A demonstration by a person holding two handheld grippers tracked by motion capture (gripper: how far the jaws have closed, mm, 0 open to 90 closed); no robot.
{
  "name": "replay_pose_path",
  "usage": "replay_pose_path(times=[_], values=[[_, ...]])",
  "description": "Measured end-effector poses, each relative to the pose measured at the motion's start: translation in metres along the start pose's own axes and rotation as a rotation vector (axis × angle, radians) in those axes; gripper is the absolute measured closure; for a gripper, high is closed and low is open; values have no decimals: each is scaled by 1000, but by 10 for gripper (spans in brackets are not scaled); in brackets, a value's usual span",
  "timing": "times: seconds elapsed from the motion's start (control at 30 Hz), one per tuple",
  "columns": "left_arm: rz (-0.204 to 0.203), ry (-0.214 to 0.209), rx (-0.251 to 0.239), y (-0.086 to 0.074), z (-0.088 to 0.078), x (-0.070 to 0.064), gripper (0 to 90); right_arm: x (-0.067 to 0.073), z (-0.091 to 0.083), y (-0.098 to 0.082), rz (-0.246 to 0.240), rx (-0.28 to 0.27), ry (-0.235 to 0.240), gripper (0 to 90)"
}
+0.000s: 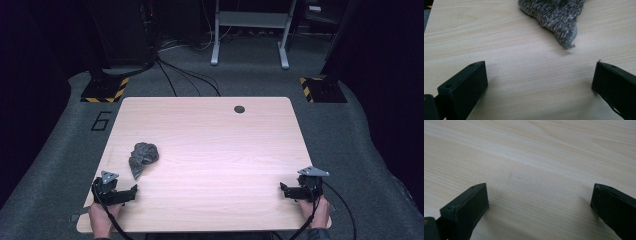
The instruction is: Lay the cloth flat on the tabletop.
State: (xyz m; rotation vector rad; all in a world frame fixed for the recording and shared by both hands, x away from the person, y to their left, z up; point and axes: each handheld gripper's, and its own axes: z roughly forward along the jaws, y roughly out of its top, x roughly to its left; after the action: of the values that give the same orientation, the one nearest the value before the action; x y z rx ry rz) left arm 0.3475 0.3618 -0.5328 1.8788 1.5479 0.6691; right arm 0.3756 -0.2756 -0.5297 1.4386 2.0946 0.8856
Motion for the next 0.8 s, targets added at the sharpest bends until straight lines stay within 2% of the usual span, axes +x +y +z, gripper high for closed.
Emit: replay_pose_path(times=[0.6,0.77,0.8], values=[[0,1,2,0,0,0,0,0,0,0,3,-5,-1,23],[-7,-22,5,0,-2,3,0,0,0,0,3,-6,-1,24],[-32,-38,-1,1,-3,5,0,0,0,0,2,-5,-1,25]])
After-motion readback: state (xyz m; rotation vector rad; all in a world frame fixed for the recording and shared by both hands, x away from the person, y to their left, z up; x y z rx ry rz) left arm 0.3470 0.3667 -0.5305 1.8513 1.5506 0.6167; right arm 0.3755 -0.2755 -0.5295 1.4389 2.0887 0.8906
